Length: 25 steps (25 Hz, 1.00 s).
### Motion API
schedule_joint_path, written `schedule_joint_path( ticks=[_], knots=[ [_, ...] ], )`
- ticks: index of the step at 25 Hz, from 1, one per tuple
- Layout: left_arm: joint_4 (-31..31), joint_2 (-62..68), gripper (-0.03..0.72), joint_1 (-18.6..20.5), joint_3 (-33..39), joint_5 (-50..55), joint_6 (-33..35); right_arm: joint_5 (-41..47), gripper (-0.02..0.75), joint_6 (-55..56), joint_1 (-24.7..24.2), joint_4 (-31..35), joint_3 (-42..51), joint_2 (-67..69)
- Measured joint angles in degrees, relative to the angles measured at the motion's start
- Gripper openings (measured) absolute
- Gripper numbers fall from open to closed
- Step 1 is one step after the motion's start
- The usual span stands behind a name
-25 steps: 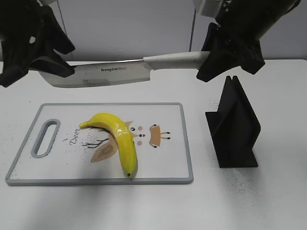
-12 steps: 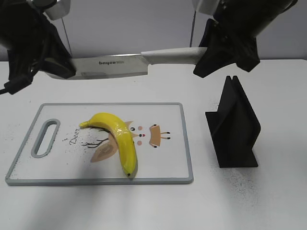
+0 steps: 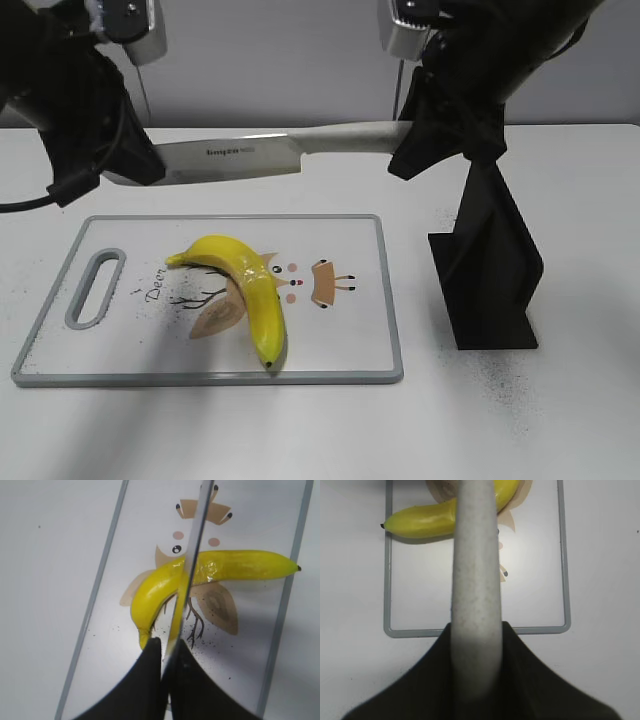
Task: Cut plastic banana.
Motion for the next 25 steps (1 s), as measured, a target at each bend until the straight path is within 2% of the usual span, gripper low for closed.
schedule_joint_path(
  ticks=[5, 12, 25],
  knots=[
    [0.70, 5.77, 0.010, 0.06, 1.33, -2.05, -1.78, -1.75, 0.171, 0.24, 0.00, -0.35, -0.03, 6.24],
    [-4.58, 14.57, 0.020, -0.18, 14.74, -20.30, -1.57, -4.24, 0.197, -0.27, 0.24, -0.16, -0.53, 20.53],
    [-4.09, 9.84, 0.018, -0.30, 16.64, -18.73, -2.01, -3.78, 0.207, -0.22, 0.47, 0.17, -0.58, 17.50]
  ],
)
